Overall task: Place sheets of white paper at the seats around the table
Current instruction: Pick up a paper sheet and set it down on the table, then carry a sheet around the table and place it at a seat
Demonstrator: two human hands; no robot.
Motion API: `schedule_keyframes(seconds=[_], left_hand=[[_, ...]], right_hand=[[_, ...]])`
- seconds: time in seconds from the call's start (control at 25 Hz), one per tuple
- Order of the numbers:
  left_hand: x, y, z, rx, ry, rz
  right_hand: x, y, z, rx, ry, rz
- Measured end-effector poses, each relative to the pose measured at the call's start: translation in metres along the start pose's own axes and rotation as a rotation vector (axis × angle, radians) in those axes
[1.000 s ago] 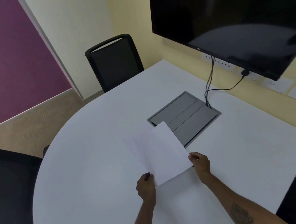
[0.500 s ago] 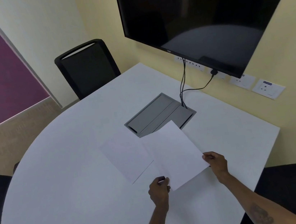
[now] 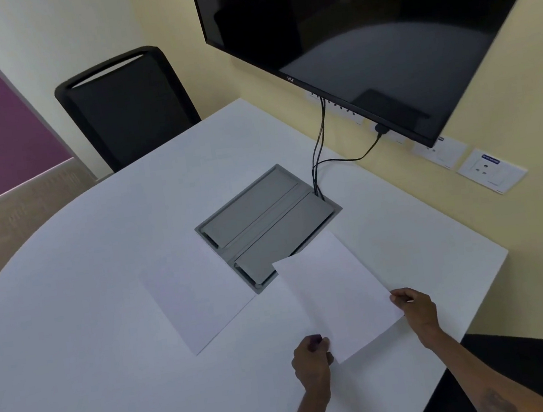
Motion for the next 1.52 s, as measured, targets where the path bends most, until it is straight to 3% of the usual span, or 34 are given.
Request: schedule_keyframes(seconds=[0.4,1.52], left_hand=[[-0.031,-0.006,0.057,0.035,-0.022,-0.114],[-0.043,-0.017,0.061,0.017,-0.168,-0.127]], right_hand=[[0.031,-0.057,-0.010,-0.072,0.087,0.021],[0.043,-0.075,-0.002,-0.043,0.118,0.024]])
Point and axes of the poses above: each hand's wrist, its own y-axis away from the middle knuckle, its own z-axis out of the palm, x = y × z, the point moved 1 cm from there along -y, towards the middle knuckle, and after that the axes turned 10 degrees about y, right-handed, at the moved point
